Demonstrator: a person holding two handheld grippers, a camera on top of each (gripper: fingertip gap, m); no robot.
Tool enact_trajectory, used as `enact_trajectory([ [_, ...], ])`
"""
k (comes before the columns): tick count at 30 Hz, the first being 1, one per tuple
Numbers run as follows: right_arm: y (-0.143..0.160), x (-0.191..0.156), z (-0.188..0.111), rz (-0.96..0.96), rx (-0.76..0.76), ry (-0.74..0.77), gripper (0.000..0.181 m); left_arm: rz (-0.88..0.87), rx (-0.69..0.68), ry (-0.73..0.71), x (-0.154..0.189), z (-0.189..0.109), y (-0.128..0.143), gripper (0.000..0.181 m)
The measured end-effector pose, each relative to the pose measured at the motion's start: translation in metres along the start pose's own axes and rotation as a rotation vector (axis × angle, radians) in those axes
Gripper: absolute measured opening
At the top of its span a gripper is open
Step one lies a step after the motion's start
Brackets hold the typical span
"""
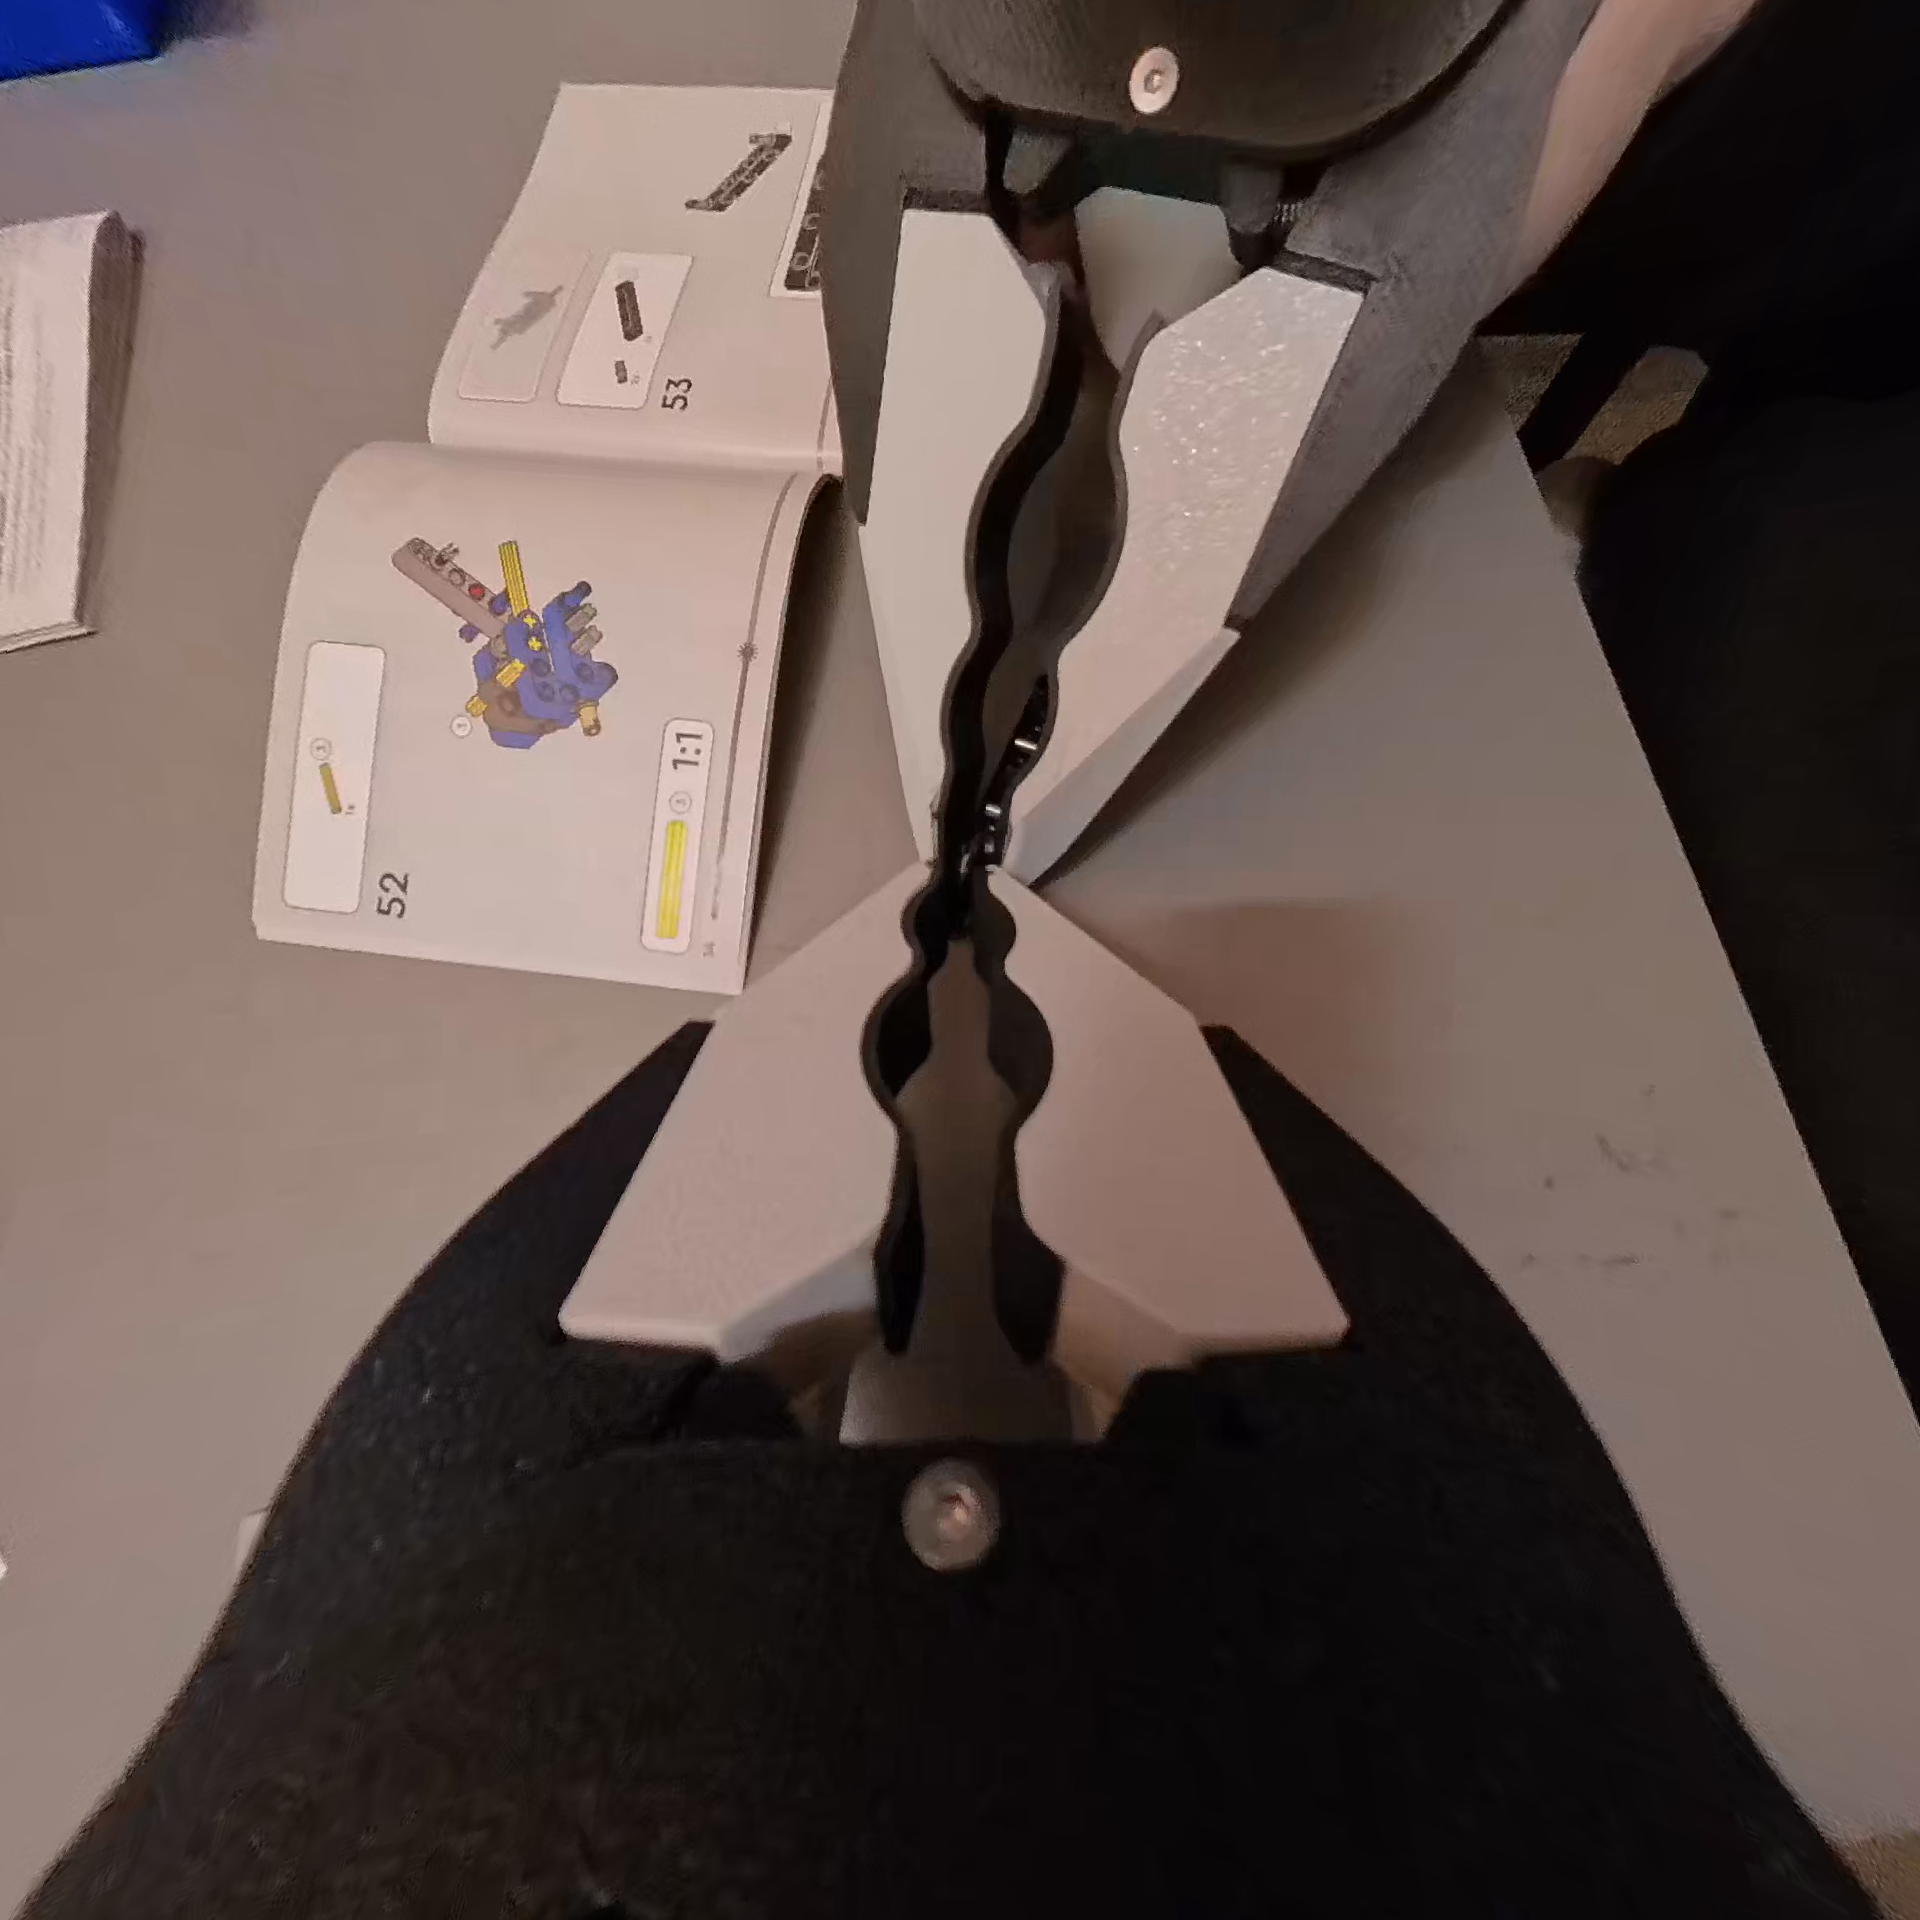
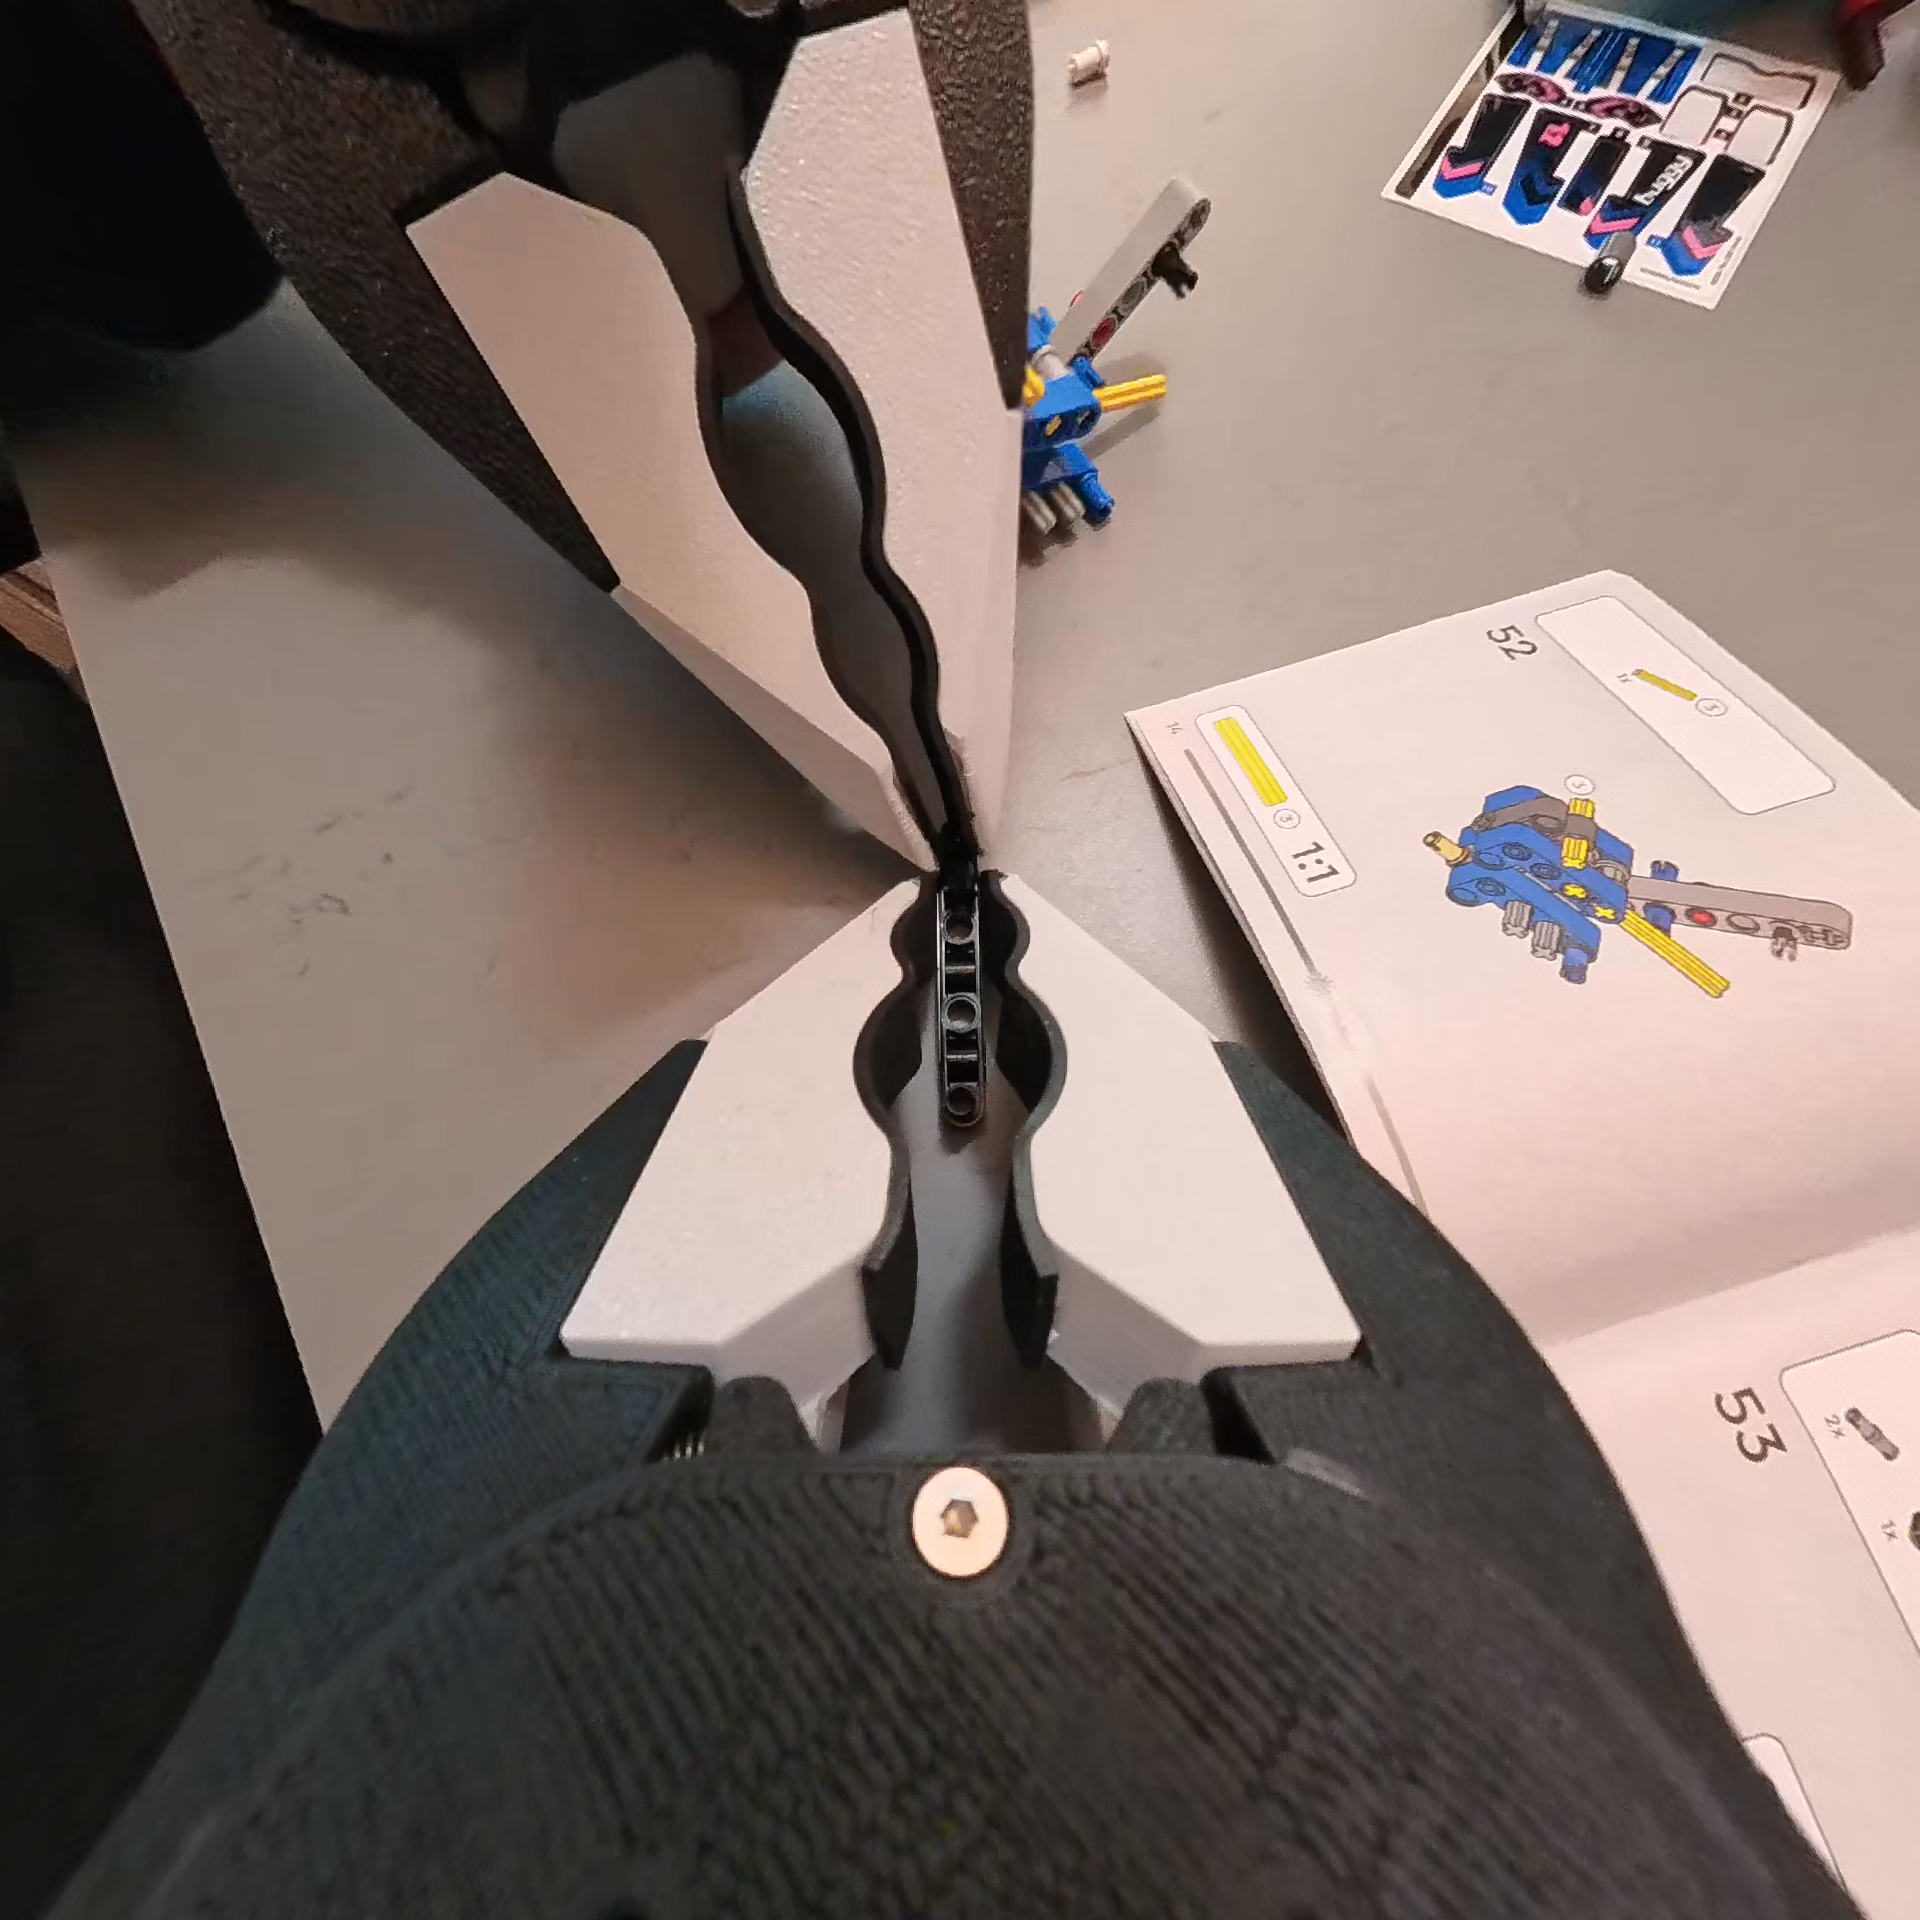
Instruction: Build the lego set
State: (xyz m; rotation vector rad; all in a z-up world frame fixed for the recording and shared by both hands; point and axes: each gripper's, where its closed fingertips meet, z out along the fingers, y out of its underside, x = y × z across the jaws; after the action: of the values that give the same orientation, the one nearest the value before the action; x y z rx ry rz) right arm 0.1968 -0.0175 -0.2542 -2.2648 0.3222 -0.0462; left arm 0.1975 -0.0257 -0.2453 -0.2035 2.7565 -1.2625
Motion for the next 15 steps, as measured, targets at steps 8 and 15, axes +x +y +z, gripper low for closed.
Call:
enact_trajectory([
  [8, 0.0, 0.0, -0.001, -0.003, 0.0, -0.012, 0.007, 0.036, -0.005, -0.089, -0.003, -0.01, 0.001, 0.0],
  [15, 0.0, -0.001, -0.001, -0.002, 0.001, -0.017, 0.006, 0.037, 0.013, -0.085, 0.0, -0.014, -0.004, 0.001],
])
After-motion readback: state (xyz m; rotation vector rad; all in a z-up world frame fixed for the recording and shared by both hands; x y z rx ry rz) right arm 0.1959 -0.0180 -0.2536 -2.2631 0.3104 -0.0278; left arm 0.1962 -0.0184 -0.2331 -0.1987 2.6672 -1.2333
